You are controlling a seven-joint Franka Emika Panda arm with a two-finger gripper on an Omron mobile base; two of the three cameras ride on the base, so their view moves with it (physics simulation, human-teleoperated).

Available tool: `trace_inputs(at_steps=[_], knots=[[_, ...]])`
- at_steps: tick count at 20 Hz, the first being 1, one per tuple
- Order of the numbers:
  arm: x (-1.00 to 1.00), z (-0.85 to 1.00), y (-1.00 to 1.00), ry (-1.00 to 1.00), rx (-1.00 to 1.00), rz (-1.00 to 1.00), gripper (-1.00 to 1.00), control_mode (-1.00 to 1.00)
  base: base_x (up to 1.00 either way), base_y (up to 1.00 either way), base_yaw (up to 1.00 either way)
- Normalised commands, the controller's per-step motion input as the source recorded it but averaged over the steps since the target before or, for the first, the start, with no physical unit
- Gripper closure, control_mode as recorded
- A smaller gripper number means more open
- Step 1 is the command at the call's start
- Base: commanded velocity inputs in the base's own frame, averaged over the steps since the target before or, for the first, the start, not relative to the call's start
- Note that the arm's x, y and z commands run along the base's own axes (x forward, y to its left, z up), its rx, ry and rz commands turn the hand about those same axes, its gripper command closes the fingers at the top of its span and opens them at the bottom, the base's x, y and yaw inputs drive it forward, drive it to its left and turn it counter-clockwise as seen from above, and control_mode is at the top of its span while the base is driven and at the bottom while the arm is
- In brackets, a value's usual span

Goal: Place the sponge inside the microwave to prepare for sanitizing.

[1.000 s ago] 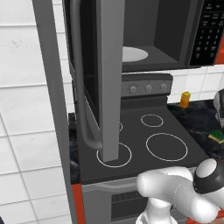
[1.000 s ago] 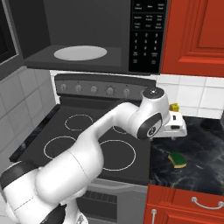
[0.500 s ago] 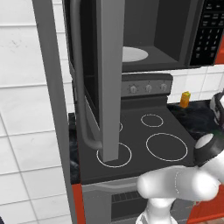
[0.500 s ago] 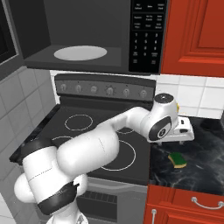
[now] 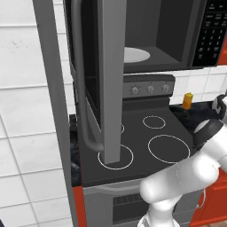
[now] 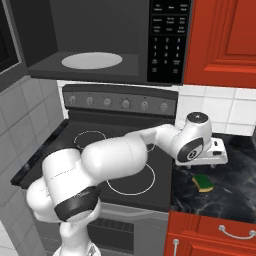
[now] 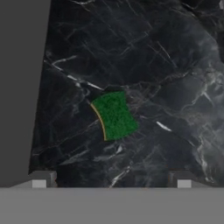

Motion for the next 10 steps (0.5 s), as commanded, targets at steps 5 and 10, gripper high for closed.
trace_inputs(at_steps=[5,10], knots=[[0.13,-0.07,0.0,0.0,0.08,0.06,-1.0,-1.0,0.0,0.0,0.0],[0.16,-0.16,0.0,0.0,0.0,0.01,-1.0,-1.0,0.0,0.0,0.0]])
